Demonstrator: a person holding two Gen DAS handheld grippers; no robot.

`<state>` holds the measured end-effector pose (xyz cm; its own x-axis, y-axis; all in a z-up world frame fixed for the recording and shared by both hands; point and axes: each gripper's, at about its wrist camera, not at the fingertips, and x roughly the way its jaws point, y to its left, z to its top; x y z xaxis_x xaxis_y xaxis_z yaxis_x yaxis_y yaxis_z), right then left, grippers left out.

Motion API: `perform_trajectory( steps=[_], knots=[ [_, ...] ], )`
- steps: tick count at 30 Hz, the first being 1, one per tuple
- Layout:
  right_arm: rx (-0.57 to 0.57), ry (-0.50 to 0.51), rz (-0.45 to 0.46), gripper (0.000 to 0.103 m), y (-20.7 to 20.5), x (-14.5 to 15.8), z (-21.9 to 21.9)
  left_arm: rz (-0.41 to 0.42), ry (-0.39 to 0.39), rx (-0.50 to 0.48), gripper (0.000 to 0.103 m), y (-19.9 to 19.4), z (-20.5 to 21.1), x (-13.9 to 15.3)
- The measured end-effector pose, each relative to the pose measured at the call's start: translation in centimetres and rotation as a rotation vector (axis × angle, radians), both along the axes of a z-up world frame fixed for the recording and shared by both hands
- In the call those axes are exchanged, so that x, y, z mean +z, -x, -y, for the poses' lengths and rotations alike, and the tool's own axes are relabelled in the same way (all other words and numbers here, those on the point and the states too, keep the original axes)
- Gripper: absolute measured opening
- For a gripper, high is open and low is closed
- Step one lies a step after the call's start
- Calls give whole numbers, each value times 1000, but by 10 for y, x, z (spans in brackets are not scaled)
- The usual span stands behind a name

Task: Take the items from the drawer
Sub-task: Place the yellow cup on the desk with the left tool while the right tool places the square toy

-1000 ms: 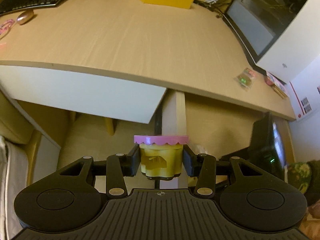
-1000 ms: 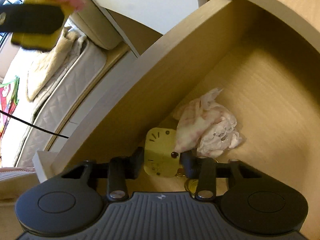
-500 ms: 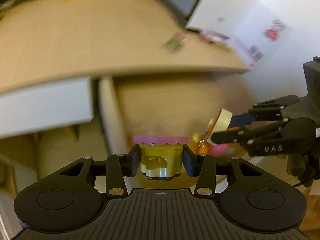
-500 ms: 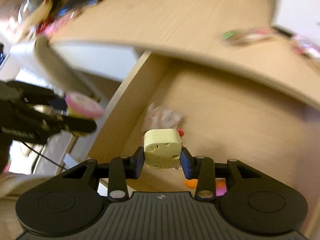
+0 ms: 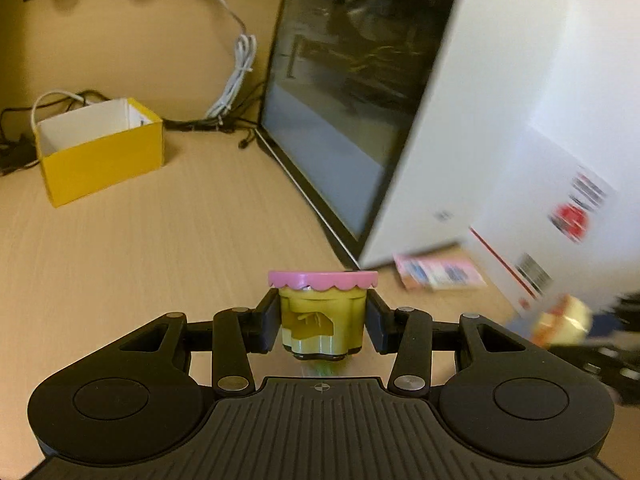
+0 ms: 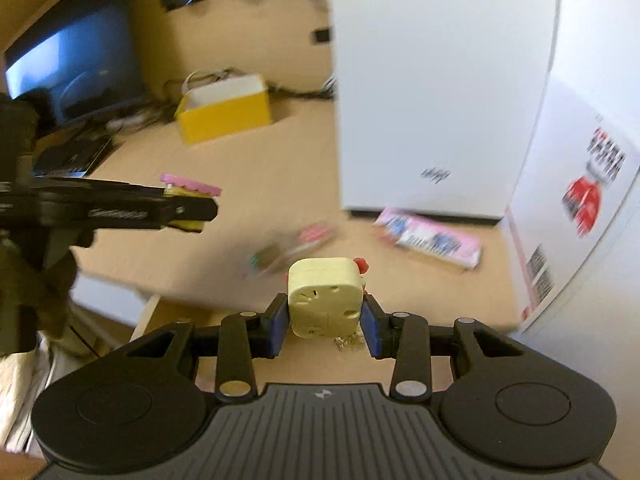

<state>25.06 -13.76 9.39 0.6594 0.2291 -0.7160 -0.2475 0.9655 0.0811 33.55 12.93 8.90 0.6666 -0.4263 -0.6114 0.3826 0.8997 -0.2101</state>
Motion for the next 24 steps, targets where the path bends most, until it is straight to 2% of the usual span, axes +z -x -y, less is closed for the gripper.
perform_trajectory(
  steps=[5, 8, 9, 11, 14, 18, 24],
  knots=[
    [-32, -17, 3, 38, -23, 0, 10, -58, -42, 15, 49, -53, 22, -45],
    [-42, -9, -23, 38, -37, -11, 9, -103, -115, 32, 48, -64, 30, -69],
    [-38, -3, -32, 38, -42, -14, 9, -76, -141, 25, 48, -63, 33, -72],
    [-37, 8, -46, 38, -50, -20, 7, -63, -169, 3, 48, -60, 34, -73],
    [-35, 20, -62, 38, -63, -28, 5, -51, -99, 14, 48, -53, 22, -62],
    [-12, 29, -43, 38, -81, -30, -2, -7, -37, 53, 48, -25, -2, -40],
    [52, 50, -33, 38, -111, -38, -21, -10, -17, 98, 48, 29, -33, -23]
  ],
)
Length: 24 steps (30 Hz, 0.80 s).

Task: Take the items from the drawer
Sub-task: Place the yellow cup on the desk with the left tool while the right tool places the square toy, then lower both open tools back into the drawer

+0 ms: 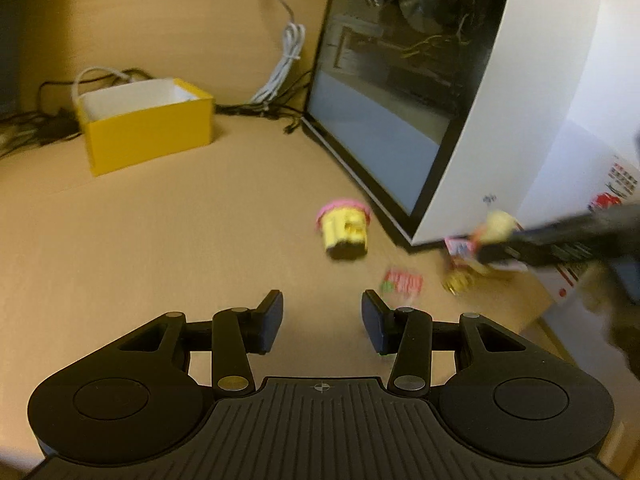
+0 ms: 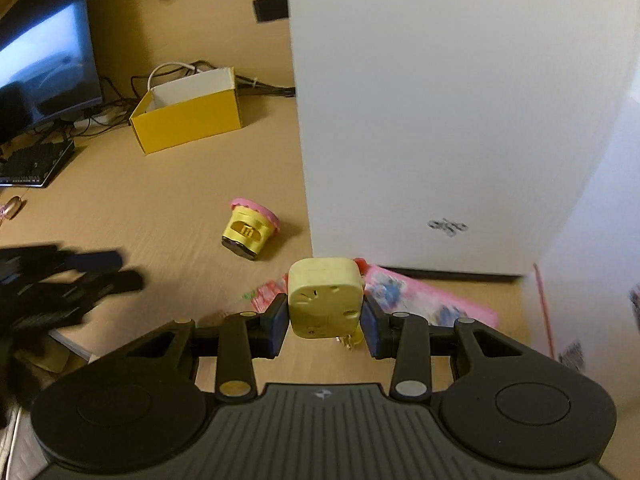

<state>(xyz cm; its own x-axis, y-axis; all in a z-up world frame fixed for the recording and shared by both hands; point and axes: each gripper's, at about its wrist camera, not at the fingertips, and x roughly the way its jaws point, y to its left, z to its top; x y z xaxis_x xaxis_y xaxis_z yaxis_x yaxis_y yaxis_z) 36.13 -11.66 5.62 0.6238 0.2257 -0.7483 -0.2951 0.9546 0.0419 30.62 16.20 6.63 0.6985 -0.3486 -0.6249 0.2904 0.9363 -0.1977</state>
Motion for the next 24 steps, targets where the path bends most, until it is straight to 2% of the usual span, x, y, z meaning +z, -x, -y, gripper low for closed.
perform_trajectory(
  steps=[2, 3, 4, 5, 11, 16, 19, 22, 24],
  knots=[
    [24, -10, -20, 39, -11, -8, -5, -25, -5, -2, 48, 15, -4, -2],
    [27, -15, -32, 43, -16, -13, -7, -42, -15, -8, 48, 21, -5, -4],
    [18, -8, -36, 54, -19, -16, -9, -57, -26, -19, 48, 29, -6, -7],
    [9, 2, -42, 56, -21, -19, -10, -69, -37, -29, 48, 36, -6, -9],
    [23, -9, -31, 58, 5, -16, -10, -151, -125, -119, 48, 72, -1, -30],
    [71, 50, -14, 60, 44, -17, -8, -195, -194, -216, 48, 88, 7, -39],
    [53, 62, -6, 63, 64, -19, 0, -207, -246, -274, 48, 93, 14, -44],
    [15, 30, -9, 69, 84, -23, 13, -223, -295, -351, 48, 98, 25, -53],
    [4, 19, -30, 69, 97, -28, 20, -248, -334, -401, 48, 100, 35, -60]
  ],
)
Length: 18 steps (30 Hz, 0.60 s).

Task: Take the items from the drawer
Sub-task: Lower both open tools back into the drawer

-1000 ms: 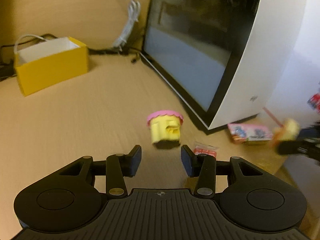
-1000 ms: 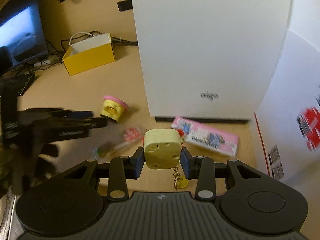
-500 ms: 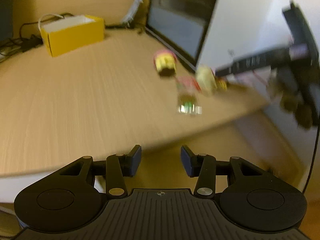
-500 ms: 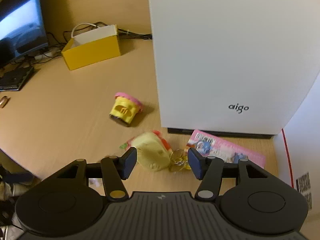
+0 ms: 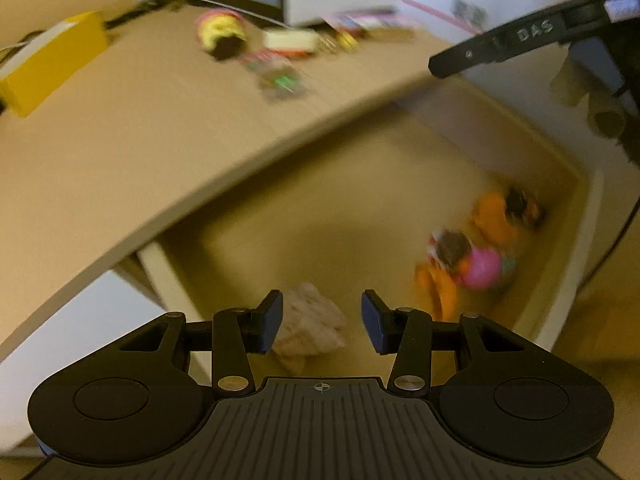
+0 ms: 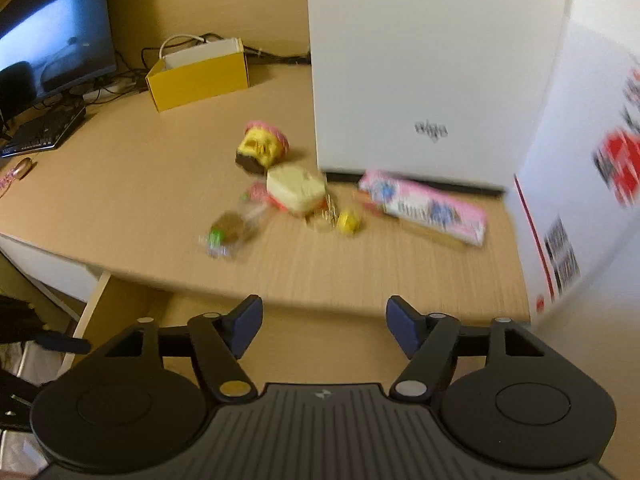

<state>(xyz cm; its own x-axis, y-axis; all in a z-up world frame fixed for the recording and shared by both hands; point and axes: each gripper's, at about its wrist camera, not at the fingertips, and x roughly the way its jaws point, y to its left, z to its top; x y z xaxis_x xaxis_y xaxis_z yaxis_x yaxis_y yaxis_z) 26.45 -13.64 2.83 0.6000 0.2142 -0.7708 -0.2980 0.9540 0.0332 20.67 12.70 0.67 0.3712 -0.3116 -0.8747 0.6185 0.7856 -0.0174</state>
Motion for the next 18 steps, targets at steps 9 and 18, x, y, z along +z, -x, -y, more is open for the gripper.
perform_trajectory(
  steps=[9, 18],
  knots=[
    [42, 106, -44, 69, 36, -22, 15, -57, -150, -3, 48, -12, 30, -35],
    [52, 92, -55, 69, 41, -27, 21, -86, -374, -93, 48, -30, 51, -75]
  ],
)
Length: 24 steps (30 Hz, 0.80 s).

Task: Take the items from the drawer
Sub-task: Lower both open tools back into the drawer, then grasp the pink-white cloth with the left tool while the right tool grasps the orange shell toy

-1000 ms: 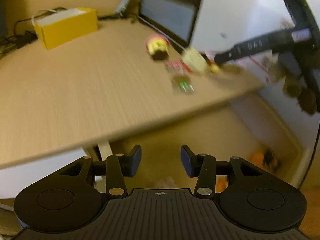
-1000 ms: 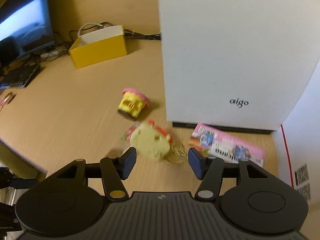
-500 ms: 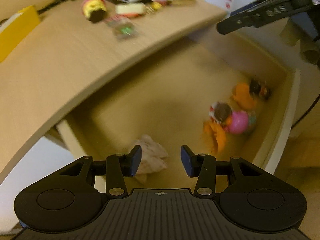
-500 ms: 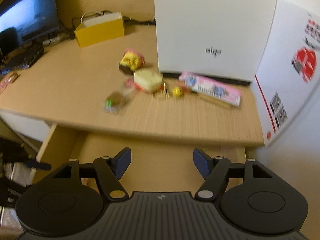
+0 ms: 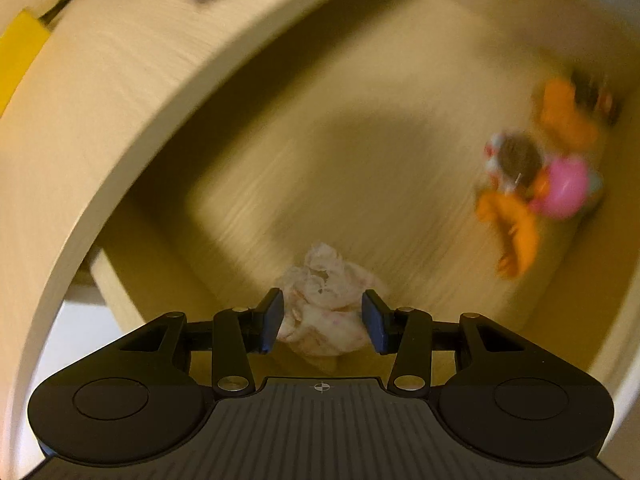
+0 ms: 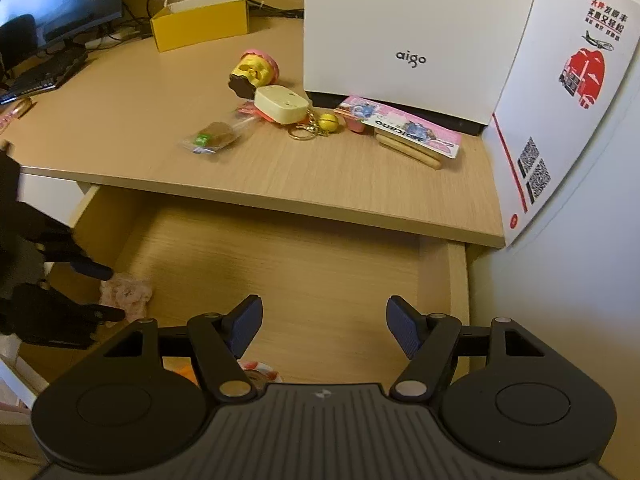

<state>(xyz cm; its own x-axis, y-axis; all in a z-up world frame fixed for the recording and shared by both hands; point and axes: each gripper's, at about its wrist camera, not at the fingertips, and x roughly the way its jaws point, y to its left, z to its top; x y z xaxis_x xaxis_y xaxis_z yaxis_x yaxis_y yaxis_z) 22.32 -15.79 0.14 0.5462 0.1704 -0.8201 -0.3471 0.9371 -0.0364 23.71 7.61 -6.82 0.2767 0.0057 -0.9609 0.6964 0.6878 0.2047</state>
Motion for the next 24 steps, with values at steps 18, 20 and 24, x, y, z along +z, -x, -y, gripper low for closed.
perform_trajectory(
  steps=[18, 20, 24],
  knots=[
    [-16, -58, -85, 69, 0, -17, 10, -216, 275, 227, 14, -29, -42, 6],
    [-2, -46, -103, 69, -1, -21, 9, -193, 339, 262, 13, -22, -49, 16],
    [10, -45, -169, 69, 2, -31, 3, -150, 446, 345, 13, -12, -61, 36]
  ],
)
